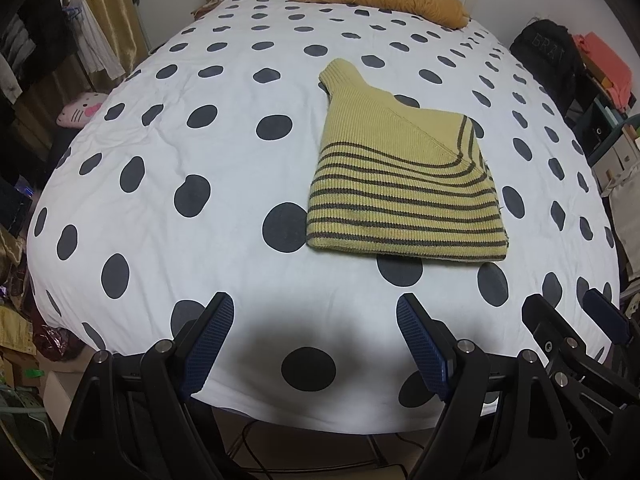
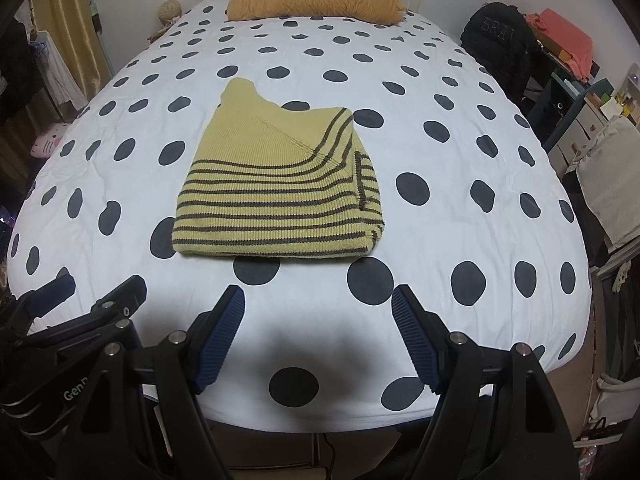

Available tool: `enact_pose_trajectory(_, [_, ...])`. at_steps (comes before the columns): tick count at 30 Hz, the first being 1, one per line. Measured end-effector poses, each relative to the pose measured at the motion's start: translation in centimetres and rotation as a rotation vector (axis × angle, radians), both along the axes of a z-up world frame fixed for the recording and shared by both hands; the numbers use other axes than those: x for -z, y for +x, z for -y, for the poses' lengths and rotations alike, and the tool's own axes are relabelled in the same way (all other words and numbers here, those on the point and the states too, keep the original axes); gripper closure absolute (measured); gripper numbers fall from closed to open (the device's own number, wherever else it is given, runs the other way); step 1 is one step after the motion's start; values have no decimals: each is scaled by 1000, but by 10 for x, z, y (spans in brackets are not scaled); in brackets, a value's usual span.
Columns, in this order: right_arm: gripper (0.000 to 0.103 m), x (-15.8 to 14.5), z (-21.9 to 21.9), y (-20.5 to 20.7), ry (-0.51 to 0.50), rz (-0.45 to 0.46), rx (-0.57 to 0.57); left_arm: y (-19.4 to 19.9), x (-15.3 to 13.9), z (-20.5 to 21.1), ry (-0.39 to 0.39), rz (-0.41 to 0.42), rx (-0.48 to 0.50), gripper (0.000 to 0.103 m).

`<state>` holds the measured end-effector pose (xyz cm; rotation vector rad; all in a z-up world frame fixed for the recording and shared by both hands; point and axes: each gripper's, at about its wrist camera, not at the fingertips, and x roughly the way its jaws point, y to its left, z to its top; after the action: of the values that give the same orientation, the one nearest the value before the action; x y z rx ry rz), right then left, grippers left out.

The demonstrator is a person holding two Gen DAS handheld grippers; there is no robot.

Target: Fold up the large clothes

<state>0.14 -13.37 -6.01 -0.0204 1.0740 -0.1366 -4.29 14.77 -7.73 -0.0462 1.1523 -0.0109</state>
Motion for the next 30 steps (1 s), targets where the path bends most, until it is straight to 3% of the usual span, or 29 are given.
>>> enact_pose_trajectory(30, [27, 1, 10, 3, 2, -10, -4, 2, 2, 7, 9, -12, 14, 19])
